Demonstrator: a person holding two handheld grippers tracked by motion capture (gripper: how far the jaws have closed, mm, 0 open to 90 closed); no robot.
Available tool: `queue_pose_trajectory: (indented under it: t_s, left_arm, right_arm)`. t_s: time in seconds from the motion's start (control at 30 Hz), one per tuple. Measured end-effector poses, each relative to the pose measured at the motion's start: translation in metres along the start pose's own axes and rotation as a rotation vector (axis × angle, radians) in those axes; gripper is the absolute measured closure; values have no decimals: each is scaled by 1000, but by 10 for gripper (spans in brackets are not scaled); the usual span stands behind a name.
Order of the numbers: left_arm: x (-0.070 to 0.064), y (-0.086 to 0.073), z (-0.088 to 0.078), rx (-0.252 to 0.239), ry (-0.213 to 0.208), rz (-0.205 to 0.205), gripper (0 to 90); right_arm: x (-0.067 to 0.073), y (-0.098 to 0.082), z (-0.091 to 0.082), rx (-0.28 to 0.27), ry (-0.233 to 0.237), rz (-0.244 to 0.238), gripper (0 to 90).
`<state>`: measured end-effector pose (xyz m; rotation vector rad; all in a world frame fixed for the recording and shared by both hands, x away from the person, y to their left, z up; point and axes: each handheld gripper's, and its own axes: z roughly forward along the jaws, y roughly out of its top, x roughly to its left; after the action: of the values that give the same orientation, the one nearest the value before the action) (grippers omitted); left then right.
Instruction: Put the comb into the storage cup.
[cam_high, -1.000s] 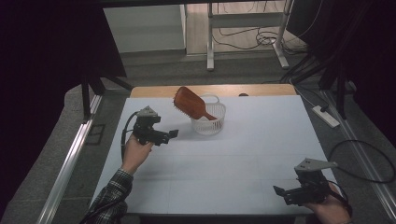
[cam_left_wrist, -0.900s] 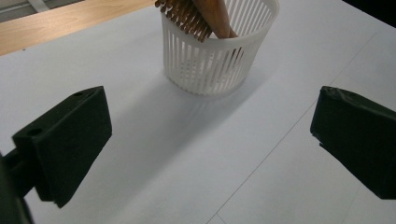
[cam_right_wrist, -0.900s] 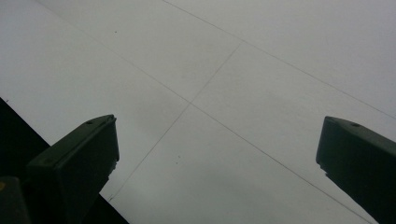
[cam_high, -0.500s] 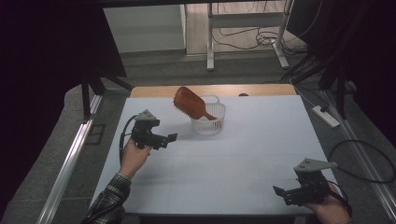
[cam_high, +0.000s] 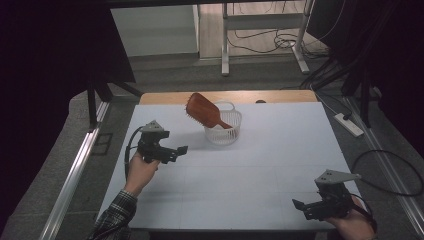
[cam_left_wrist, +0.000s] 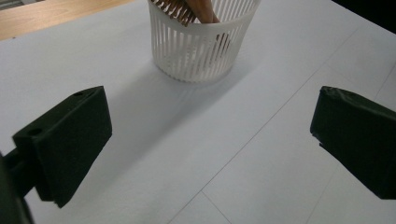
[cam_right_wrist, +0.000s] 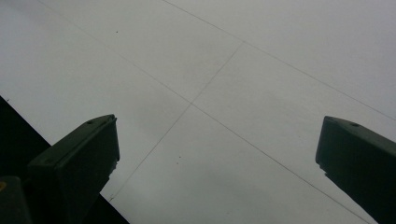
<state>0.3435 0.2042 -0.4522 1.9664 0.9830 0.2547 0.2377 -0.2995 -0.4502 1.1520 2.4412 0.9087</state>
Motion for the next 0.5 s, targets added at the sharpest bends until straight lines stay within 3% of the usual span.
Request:
queue_pose_trajectory:
  t_s: [0.5]
  left_arm:
    - [-9,-8,-9,8,-10,9,0]
  right_arm:
    - [0,0,0,4,0,-5,0]
